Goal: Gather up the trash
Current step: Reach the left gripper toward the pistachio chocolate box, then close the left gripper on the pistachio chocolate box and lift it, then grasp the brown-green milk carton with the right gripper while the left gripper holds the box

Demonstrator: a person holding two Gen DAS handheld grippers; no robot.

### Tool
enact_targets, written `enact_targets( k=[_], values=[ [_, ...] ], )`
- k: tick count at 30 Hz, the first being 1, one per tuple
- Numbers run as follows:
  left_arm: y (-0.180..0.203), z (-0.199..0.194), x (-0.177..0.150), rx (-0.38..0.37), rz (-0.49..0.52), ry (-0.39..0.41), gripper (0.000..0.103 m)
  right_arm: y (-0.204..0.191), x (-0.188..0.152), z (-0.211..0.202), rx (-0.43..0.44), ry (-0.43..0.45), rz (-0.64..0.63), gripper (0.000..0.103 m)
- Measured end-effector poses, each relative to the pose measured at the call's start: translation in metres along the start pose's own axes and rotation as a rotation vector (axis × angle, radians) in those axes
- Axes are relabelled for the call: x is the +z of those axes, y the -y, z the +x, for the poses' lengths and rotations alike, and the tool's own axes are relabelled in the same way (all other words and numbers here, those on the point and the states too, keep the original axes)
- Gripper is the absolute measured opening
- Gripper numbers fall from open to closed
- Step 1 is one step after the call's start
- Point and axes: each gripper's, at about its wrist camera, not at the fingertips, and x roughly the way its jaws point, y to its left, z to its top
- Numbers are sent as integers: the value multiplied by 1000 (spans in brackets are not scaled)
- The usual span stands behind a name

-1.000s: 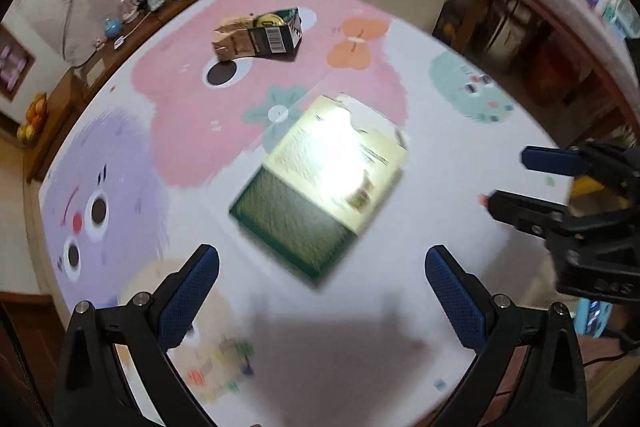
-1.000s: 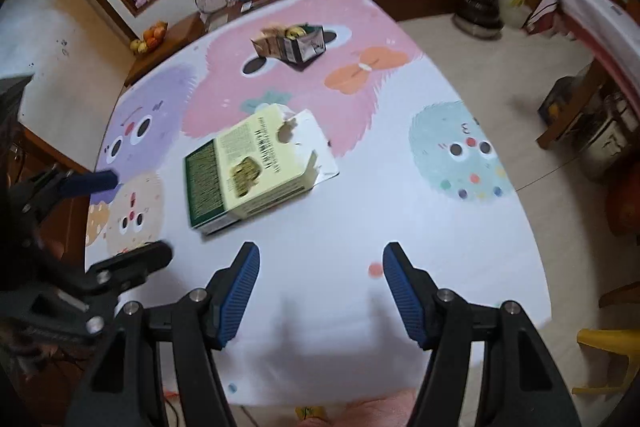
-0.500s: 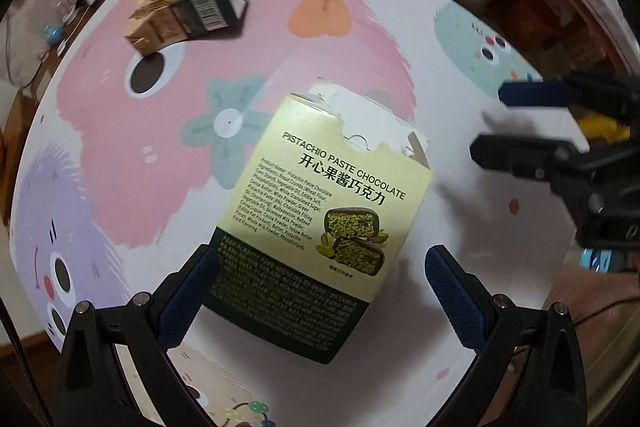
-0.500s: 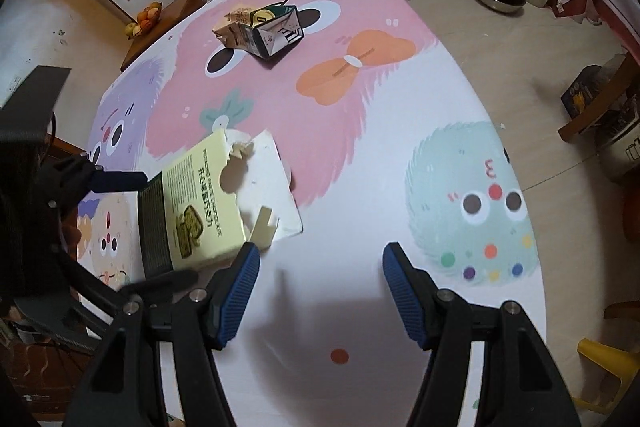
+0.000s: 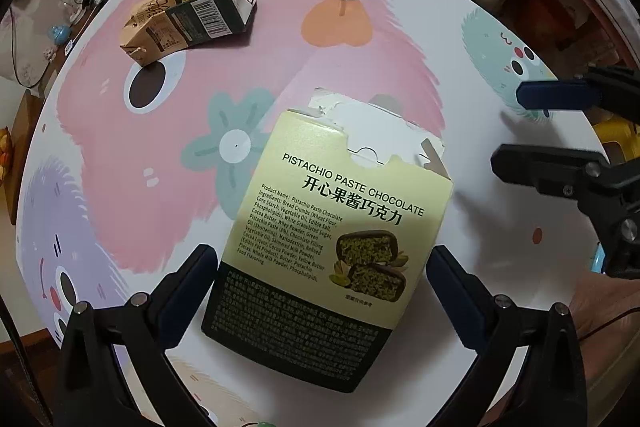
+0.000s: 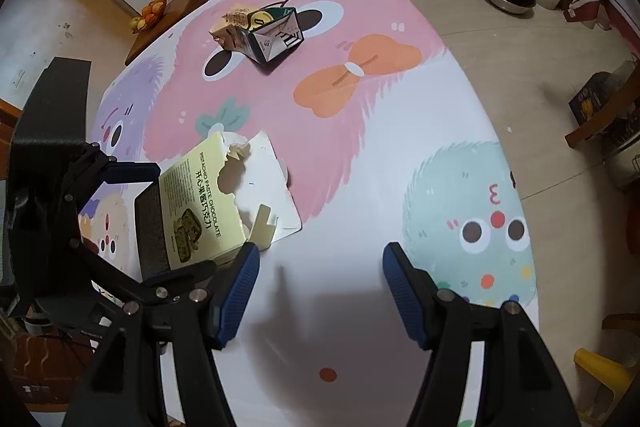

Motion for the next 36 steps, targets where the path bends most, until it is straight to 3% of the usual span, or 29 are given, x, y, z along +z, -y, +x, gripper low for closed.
enact_targets(
  k=[7,16,21,27,36],
  values=[
    [10,4,5,24,-6,-14,103,2,12,2,10,-1,-15,64],
    [-3,24,16,-13,-96,-54,103,-7,29,6,21,-11,-66,64],
    [-12,27,13,-36,-229,-57,103,-11,40,8,19,-7,-103,64],
    [-34,23,-6,-11,-415,-16,101,-19,63,9,18,12,-153,64],
    [-88,14,-47,34,-784,13,98,-49,110,19,6,50,-285,64]
  ],
)
